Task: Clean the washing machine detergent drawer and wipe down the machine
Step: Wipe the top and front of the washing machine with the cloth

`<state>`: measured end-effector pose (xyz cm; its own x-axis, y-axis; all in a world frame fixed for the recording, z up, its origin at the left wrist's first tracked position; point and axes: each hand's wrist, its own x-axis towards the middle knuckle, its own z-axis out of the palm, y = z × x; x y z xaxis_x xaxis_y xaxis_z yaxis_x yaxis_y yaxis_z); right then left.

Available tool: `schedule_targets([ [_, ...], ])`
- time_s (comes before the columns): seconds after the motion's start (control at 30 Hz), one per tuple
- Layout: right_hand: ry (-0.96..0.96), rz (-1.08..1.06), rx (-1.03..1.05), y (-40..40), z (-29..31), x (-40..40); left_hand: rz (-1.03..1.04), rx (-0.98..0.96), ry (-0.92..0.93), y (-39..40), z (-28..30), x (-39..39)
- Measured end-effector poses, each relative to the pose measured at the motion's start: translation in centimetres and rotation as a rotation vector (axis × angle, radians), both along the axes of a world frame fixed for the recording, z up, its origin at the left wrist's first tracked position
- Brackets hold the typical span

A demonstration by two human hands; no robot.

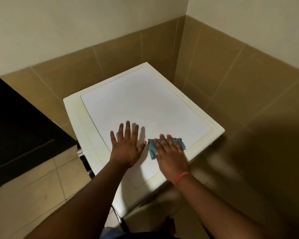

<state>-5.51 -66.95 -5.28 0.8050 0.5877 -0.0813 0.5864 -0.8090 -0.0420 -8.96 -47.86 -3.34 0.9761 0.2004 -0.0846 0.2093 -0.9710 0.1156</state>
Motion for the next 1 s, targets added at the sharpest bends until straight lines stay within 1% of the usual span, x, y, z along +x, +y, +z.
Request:
schedule_targets([
  [0.03,0.009,0.026,0.012,0.2,-0.1,-0.3,0.011,0.000,0.009,-0.1,0.0,-0.2],
  [0.13,-0.017,0.323,0.037,-0.3,-0.6,-0.6,0.040,0.019,0.029,-0.2,-0.2,-0.5],
  [0.17,-0.027,0.329,0.026,-0.9,-0.5,0.4,0.051,0.025,0.030,-0.2,-0.2,-0.6],
  [0.27,-0.013,0.085,0.000,-1.9,-0.1,2.1,0.076,0.034,0.038,-0.1,-0.3,-0.6],
  [0.3,-0.008,0.095,0.005,-1.7,-0.2,1.8,0.088,0.039,0.045,-0.1,-0.3,-0.6],
  [0.33,0.001,0.176,0.011,-1.6,-0.5,1.3,0.096,0.045,0.048,-0.1,-0.3,-0.5],
  [0.4,-0.042,0.360,0.027,-2.2,-0.9,1.5,0.104,0.051,0.048,-0.3,-0.4,-0.4],
  [0.43,-0.053,0.357,0.023,-2.7,-0.8,2.6,0.103,0.047,0.047,-0.4,-0.3,-0.2],
  [0.53,-0.017,0.043,0.013,-4.0,-0.2,5.0,0.100,0.023,0.035,-0.7,-0.1,0.6],
  [0.57,-0.024,0.035,0.019,-3.9,-0.4,4.8,0.099,0.023,0.033,-0.8,0.0,0.8],
  [0.6,-0.013,0.126,0.018,-3.9,-0.6,4.4,0.101,0.022,0.034,-0.9,0.0,0.9],
  [0.67,-0.050,0.383,0.002,-5.0,-1.0,4.4,0.109,0.015,0.035,-1.2,0.1,1.2],
  [0.7,-0.066,0.420,0.003,-5.9,-0.9,5.4,0.109,0.016,0.034,-1.3,0.1,1.4],
  [0.73,-0.065,0.354,0.007,-6.7,-0.7,6.7,0.106,0.019,0.033,-1.4,0.1,1.5],
  [0.8,-0.036,0.093,0.032,-7.9,-0.1,8.0,0.105,0.021,0.030,-1.7,0.1,1.7],
  [0.83,-0.039,0.039,0.041,-8.0,-0.1,7.8,0.108,0.021,0.028,-1.9,0.1,1.7],
  [0.87,-0.035,0.089,0.037,-7.9,-0.4,7.3,0.111,0.019,0.029,-2.0,0.1,1.8],
  [0.93,-0.038,0.320,0.005,-8.4,-1.3,6.8,0.110,0.014,0.034,-2.3,0.0,2.1],
  [0.97,-0.036,0.370,-0.006,-9.0,-1.3,7.4,0.107,0.011,0.035,-2.6,0.0,2.2],
  [1.0,-0.032,0.327,-0.009,-9.6,-1.0,8.5,0.101,0.012,0.034,-2.9,-0.1,2.4],
])
